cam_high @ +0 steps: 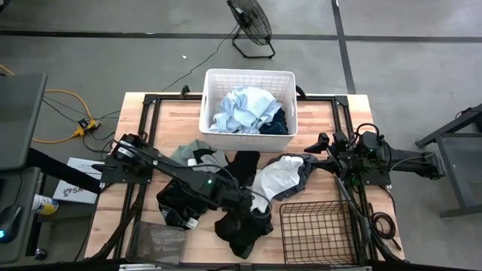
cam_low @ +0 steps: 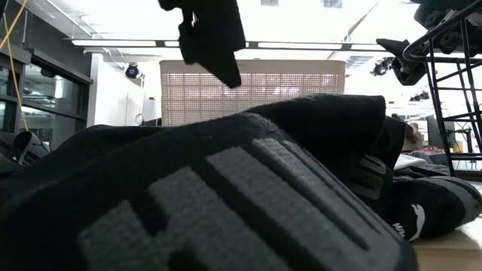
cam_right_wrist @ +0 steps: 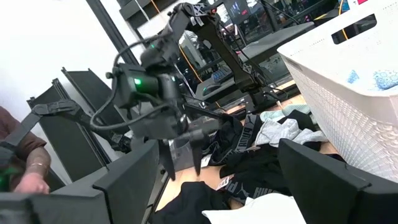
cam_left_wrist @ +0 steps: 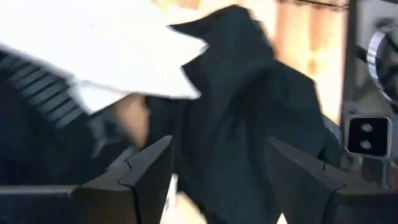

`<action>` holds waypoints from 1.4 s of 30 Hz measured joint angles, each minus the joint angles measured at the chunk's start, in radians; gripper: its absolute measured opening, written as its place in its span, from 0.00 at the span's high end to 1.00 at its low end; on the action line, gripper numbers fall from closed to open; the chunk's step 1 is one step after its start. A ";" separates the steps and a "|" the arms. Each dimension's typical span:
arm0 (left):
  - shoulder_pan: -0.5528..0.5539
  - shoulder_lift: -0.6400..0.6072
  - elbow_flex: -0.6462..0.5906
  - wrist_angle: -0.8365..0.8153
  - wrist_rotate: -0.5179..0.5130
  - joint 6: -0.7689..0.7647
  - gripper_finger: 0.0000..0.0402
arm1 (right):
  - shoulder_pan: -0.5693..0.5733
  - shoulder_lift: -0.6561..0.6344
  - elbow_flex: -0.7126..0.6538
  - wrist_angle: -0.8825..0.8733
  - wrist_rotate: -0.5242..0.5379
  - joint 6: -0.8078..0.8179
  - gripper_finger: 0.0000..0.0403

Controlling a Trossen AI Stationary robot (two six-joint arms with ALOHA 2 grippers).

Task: Pick & Place Cloths
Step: Put the bottom black boxer into the wire basket

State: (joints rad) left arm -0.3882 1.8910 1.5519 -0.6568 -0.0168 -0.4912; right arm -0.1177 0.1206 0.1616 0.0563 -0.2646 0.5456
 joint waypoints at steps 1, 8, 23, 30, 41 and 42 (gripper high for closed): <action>-0.004 -0.003 -0.029 0.042 0.019 0.015 0.40 | 0.000 0.000 0.000 0.000 0.000 0.000 0.20; -0.027 -0.050 -0.212 0.242 0.045 0.035 0.40 | 0.000 0.000 0.000 0.000 0.000 0.000 0.20; -0.080 -0.144 -0.585 0.685 0.022 0.433 0.40 | 0.000 0.000 0.000 0.000 0.000 0.000 0.20; -0.077 -0.141 -0.600 0.719 -0.031 0.526 0.40 | 0.000 0.000 0.000 0.000 0.000 0.000 0.20; -0.065 -0.090 -0.601 0.732 -0.062 0.592 0.40 | 0.000 0.000 0.000 0.000 0.000 0.000 0.20; -0.063 -0.076 -0.601 0.754 -0.049 0.592 0.40 | 0.000 0.000 0.000 0.000 0.000 0.000 0.20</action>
State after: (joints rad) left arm -0.4513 1.8145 0.9508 0.0967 -0.0663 0.1009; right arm -0.1177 0.1204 0.1616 0.0563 -0.2649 0.5453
